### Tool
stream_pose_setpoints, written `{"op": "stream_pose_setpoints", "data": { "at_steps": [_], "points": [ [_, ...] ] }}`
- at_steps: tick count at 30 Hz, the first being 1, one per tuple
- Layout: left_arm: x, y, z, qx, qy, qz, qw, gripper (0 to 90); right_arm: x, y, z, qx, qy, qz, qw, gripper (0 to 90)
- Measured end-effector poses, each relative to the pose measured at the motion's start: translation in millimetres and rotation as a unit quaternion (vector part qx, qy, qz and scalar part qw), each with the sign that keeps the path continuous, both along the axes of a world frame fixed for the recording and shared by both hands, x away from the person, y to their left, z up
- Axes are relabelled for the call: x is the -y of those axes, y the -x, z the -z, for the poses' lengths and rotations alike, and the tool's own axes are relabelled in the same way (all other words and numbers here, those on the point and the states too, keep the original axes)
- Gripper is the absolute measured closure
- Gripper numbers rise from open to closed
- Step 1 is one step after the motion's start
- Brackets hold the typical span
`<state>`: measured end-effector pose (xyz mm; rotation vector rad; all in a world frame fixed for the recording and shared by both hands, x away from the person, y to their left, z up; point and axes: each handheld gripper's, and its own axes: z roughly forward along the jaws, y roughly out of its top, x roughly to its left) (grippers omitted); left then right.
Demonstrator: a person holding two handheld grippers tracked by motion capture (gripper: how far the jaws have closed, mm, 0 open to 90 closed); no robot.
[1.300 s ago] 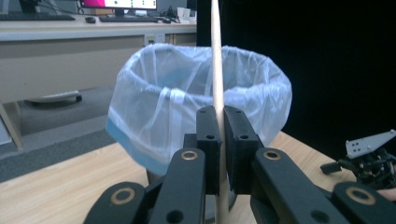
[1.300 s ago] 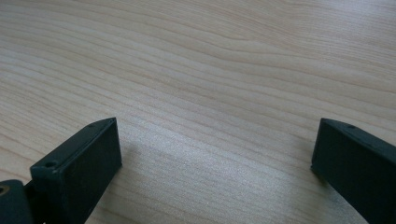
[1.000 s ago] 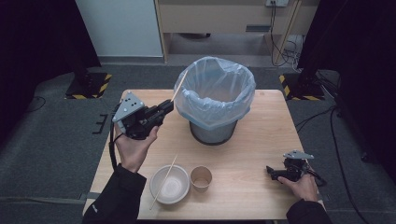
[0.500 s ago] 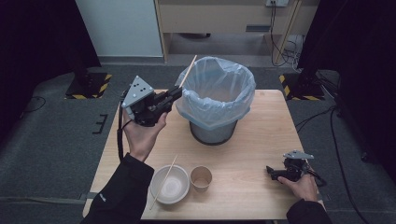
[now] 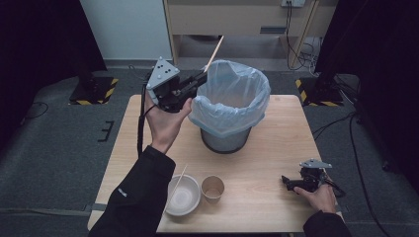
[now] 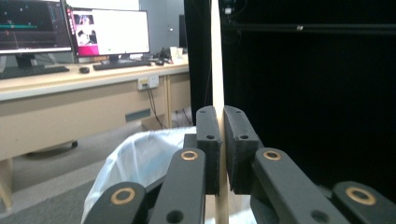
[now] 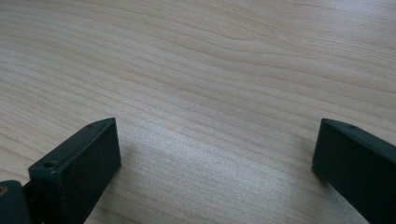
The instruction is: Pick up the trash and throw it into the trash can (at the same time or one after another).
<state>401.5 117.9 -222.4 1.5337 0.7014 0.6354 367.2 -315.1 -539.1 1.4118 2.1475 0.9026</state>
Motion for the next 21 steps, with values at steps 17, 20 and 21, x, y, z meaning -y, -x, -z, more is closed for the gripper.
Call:
{"op": "stream_pose_setpoints", "data": {
  "at_steps": [17,20,21],
  "points": [
    [19.2,-29.1,-6.2,0.012,0.016,-0.008,0.9998,85.3,0.0,-0.2,0.1,0.0,0.001,0.0,1.0,1.1],
    [21.5,-32.4,-5.0,0.015,0.02,-0.009,0.9997,85.3,-0.1,-0.2,0.1,0.001,0.001,0.0,1.0,1.1],
    [22.7,-34.2,-4.2,0.016,0.021,-0.008,0.9996,85.3,-0.1,-0.2,0.0,0.0,0.001,0.0,1.0,1.1]
  ]
}}
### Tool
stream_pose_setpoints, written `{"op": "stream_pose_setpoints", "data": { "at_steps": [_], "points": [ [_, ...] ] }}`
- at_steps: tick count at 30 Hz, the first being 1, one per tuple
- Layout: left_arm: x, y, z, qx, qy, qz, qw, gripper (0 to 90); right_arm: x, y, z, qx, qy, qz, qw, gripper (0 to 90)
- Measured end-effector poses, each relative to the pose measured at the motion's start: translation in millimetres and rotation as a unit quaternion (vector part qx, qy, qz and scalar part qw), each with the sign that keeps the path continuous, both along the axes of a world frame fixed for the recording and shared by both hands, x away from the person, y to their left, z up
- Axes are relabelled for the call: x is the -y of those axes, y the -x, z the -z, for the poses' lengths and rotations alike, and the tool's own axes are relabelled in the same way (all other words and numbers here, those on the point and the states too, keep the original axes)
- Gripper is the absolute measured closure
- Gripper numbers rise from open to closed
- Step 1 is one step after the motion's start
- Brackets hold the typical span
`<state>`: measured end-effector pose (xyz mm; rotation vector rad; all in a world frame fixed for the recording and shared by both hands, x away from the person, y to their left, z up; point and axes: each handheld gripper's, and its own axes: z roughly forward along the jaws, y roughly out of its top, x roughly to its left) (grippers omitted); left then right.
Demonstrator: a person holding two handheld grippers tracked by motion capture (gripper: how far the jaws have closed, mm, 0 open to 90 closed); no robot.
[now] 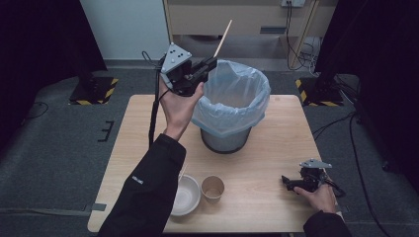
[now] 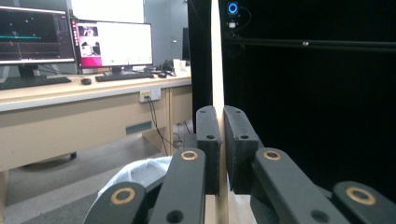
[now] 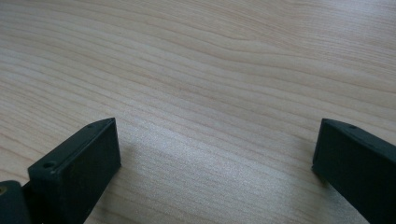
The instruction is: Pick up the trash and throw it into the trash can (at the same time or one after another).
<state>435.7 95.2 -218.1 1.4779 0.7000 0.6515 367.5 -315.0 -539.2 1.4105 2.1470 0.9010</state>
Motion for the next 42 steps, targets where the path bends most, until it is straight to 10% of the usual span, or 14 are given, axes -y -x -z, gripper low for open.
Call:
{"op": "stream_pose_setpoints", "data": {
  "at_steps": [34,42],
  "points": [
    [36.8,-68.1,51.7,-0.048,-0.027,-0.015,0.9984,84.8,0.0,-0.3,0.0,-0.001,0.001,-0.001,1.0,0.9],
    [31.7,-65.5,50.3,-0.039,-0.029,-0.005,0.9988,64.5,-0.3,-0.3,0.0,0.0,0.0,-0.002,1.0,0.8]
  ]
}}
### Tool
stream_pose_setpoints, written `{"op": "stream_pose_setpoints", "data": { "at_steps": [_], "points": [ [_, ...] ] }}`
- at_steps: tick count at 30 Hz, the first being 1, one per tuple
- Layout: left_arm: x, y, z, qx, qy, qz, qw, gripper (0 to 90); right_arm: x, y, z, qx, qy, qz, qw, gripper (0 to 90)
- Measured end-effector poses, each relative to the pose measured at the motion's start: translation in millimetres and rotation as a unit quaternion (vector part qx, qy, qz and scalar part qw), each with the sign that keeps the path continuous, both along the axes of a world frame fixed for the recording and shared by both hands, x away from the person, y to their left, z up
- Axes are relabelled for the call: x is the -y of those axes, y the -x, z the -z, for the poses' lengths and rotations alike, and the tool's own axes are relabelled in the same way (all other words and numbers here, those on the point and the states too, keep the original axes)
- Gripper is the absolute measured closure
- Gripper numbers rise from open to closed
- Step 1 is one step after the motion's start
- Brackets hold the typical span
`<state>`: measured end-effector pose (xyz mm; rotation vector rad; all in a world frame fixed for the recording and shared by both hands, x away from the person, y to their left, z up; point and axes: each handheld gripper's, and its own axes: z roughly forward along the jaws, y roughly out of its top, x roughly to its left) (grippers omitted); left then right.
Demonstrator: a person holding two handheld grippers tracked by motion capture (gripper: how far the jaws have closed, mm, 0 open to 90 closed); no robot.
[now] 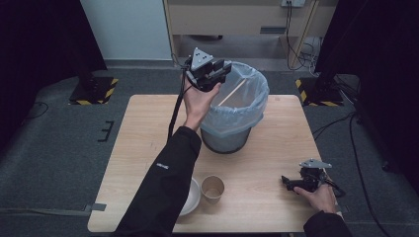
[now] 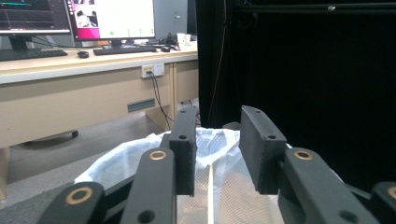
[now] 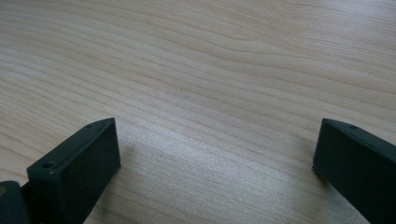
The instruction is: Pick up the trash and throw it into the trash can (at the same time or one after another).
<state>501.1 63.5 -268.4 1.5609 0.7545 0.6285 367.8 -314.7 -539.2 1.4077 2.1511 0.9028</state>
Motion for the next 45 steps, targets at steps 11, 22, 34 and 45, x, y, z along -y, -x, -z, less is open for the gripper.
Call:
{"op": "stream_pose_setpoints", "data": {
  "at_steps": [11,22,34,45],
  "points": [
    [-30.1,37.3,-11.9,0.016,0.009,0.013,0.9997,55.0,0.0,0.0,0.0,0.0,0.0,-0.001,1.0,0.9],
    [-78.6,87.8,-5.3,0.016,0.0,0.029,0.9994,43.7,0.1,0.0,-0.2,-0.002,0.001,-0.002,1.0,0.8],
    [-132.5,137.9,54.8,-0.052,-0.038,0.01,0.9979,34.6,0.1,0.0,-0.2,-0.002,0.001,-0.002,1.0,0.8],
    [-147.2,173.0,114.8,-0.12,-0.086,-0.002,0.989,32.7,-0.3,0.2,-0.2,-0.002,0.001,0.0,1.0,0.8]
  ]
}}
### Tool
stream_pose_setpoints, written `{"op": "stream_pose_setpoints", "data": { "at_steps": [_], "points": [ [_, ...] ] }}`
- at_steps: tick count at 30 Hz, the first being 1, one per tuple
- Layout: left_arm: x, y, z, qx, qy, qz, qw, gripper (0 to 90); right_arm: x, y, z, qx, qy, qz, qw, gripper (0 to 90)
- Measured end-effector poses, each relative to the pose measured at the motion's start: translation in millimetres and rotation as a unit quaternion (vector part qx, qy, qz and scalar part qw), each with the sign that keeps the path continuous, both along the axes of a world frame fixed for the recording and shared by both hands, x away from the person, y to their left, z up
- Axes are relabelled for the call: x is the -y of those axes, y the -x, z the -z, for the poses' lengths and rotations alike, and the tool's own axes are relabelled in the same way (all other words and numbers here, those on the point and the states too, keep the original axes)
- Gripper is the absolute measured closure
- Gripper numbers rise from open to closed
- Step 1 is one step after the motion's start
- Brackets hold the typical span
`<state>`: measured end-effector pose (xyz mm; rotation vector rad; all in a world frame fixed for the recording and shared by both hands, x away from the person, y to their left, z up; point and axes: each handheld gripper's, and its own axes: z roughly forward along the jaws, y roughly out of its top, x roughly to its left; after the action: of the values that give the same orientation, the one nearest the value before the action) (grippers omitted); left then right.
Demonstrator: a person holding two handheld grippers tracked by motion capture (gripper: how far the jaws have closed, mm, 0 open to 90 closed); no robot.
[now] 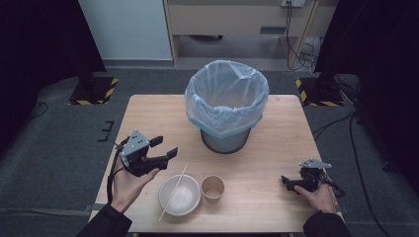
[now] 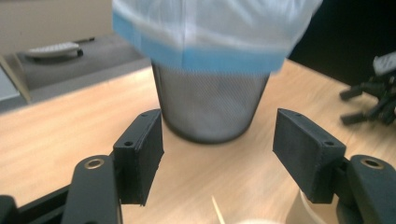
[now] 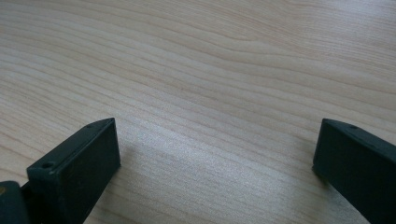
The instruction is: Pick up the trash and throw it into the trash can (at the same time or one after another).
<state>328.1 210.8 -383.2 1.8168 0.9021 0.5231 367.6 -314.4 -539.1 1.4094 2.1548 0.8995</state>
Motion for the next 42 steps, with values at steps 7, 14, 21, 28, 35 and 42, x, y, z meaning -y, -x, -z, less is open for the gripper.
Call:
{"op": "stream_pose_setpoints", "data": {
  "at_steps": [7,14,21,28,35,42],
  "points": [
    [6.1,13.5,37.6,-0.048,-0.026,-0.006,0.9985,33.1,0.1,0.0,0.0,0.0,0.001,0.0,1.0,0.8],
    [14.1,21.9,74.3,-0.105,-0.042,-0.011,0.9935,41.0,-0.1,0.2,0.0,0.001,0.001,0.0,1.0,0.9],
    [18.3,23.5,88.3,-0.137,-0.063,-0.012,0.9885,52.1,-0.1,0.2,0.0,0.001,0.001,0.0,1.0,0.9],
    [20.3,23.0,95.2,-0.17,-0.069,-0.017,0.9829,65.6,-0.1,0.2,0.0,0.001,0.0,0.0,1.0,0.9],
    [22.7,20.3,101.0,-0.193,-0.082,-0.021,0.9776,74.2,-0.1,0.2,0.0,0.0,0.0,0.0,1.0,0.9],
    [24.3,17.1,102.1,-0.219,-0.076,-0.02,0.9725,85.4,-0.1,0.2,0.0,0.0,0.0,0.0,1.0,0.9]
  ]
}}
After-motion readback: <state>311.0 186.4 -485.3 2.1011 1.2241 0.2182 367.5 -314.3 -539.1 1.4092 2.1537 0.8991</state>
